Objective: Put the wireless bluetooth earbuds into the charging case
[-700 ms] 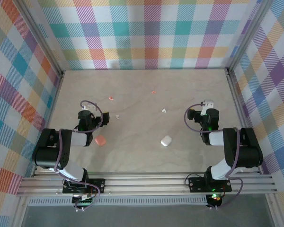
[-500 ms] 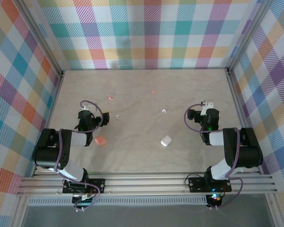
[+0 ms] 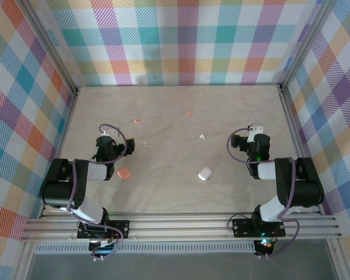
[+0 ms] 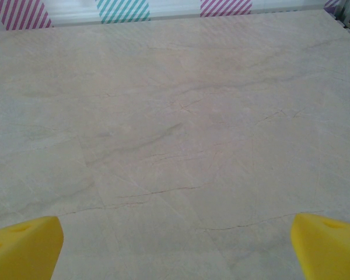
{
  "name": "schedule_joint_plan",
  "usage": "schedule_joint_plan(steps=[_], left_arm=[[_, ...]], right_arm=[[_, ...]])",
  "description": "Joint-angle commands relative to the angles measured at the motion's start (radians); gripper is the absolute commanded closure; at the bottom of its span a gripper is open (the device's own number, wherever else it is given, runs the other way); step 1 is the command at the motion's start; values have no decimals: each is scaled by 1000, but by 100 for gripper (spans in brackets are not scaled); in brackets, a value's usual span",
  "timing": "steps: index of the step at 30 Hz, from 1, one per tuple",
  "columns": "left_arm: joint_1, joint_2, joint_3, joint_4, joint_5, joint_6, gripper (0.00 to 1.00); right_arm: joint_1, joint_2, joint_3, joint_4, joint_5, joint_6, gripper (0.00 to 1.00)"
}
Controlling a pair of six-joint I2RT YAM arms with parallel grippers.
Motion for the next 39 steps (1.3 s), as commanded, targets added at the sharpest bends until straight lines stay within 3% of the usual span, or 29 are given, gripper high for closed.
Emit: schedule_joint_plan(steps=[1, 29, 33, 36, 39], left_arm=[[12, 4, 18, 31, -2, -7, 0], [12, 3, 15, 32, -4, -7, 0], [12, -65, 51, -86, -69, -35, 0], [12, -152, 118, -285, -127, -71, 0], [12, -219, 188, -470, -173, -117, 0]], right_arm=[[2, -9, 10, 11, -20, 2, 0], [2, -10, 9, 13, -21, 3, 0], [2, -29, 26, -32, -88, -23, 0], [4, -112, 52, -150, -72, -18, 0], [5, -245, 185, -545, 23, 102, 0]])
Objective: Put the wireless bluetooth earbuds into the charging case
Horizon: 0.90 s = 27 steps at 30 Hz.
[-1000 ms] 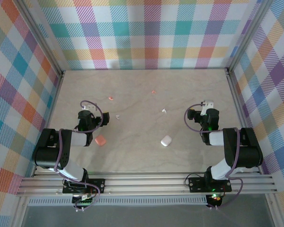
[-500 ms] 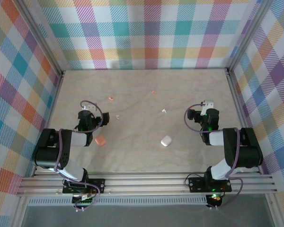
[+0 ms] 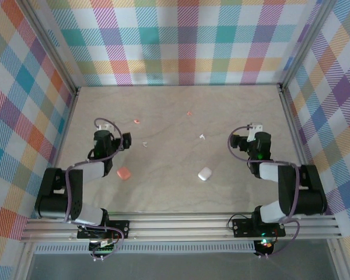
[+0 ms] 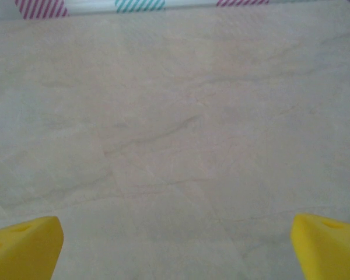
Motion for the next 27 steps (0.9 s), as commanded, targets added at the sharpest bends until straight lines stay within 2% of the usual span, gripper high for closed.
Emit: schedule_joint_plan(steps=[1, 3, 5, 7, 10, 15, 18, 22, 27], left_arm=[[11, -87, 98, -262, -94, -72, 0], [12, -122, 147, -396, -133, -101, 0], [12, -148, 194, -515, -128, -119, 0], [8, -172, 232, -615, -75, -137, 0], [-2, -211, 249, -713, -9, -214, 0], [-101, -255, 207, -767, 56, -317, 0], [-189, -278, 183, -818, 69, -372, 0], [-348, -319, 127, -755, 47, -438, 2], [-531, -288, 83, -639, 24, -561, 5]], right_arm=[[3, -134, 192, -433, 90, 153, 0], [3, -145, 347, -740, 107, 296, 0], [5, -122, 472, -969, 24, 360, 0], [27, -95, 541, -1110, -60, 377, 0], [142, -66, 570, -1237, -50, 381, 0], [341, 12, 589, -1332, -59, 380, 0], [373, 64, 588, -1359, -107, 392, 0], [384, 87, 551, -1321, -180, 374, 1], [427, 104, 516, -1261, -286, 329, 13]])
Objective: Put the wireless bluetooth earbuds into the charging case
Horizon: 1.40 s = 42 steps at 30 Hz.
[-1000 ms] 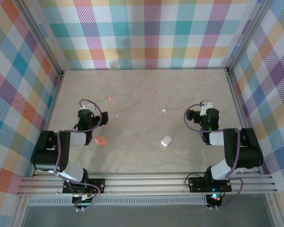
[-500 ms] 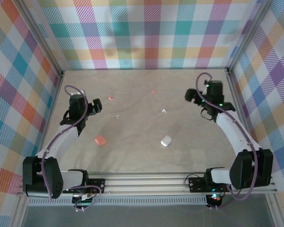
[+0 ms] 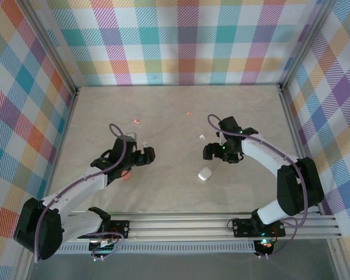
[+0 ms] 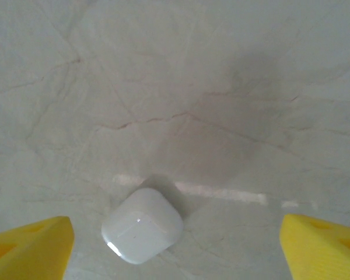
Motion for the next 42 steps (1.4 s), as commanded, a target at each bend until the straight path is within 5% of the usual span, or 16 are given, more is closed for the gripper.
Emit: schedule_joint_plan(steps=[1, 5, 8, 12, 21, 29, 35, 42], left_arm=[[-90, 24, -20, 87, -20, -125, 5], [-176, 99, -3, 133, -49, -162, 5], [-206, 158, 44, 105, -56, -159, 5], [-225, 209, 96, 48, -80, -143, 5], [-229, 240, 119, 1, -101, -137, 3], [-229, 252, 134, -13, -96, -109, 3], [-229, 269, 142, 12, -53, -77, 4], [-229, 133, 48, 195, -33, 56, 6]], right_arm=[[43, 22, -25, 35, -90, -44, 16], [86, 90, -16, 65, -90, -116, 21], [146, 166, 40, 9, -43, -153, 15], [233, 223, 92, -65, 104, -180, 5], [295, 281, 133, -139, 182, -216, 4], [329, 347, 183, -206, 252, -174, 14], [329, 368, 218, -211, 257, -113, 37], [318, 314, 240, -220, 280, 10, 41]])
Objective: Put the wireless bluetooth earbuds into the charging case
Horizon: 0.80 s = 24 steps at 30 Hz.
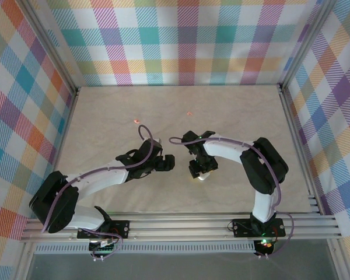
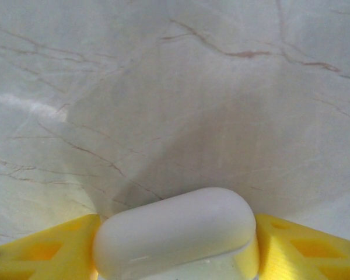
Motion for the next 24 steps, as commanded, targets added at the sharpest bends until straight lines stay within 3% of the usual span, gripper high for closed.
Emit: schedule_joint_plan(steps=[1, 7, 13, 18, 21, 24], left_arm=[[-11, -128, -72, 165, 28, 111, 6], [-11, -319, -221, 410, 273, 323, 12], [-11, -423, -307, 539, 358, 354, 14], [-79, -307, -278, 695, 364, 461, 18], [-82, -193, -248, 889, 362, 440, 18], [-84, -84, -158, 945, 407, 415, 16]], right_arm=[[-11, -49, 34, -28, 9, 97, 42], [-32, -184, 40, 71, -94, 203, 46], [-50, -374, -17, 283, -194, 288, 45], [-84, -486, -16, 315, -236, 352, 45], [-104, -545, -47, 340, -272, 396, 45], [-121, -591, -92, 385, -310, 448, 45]])
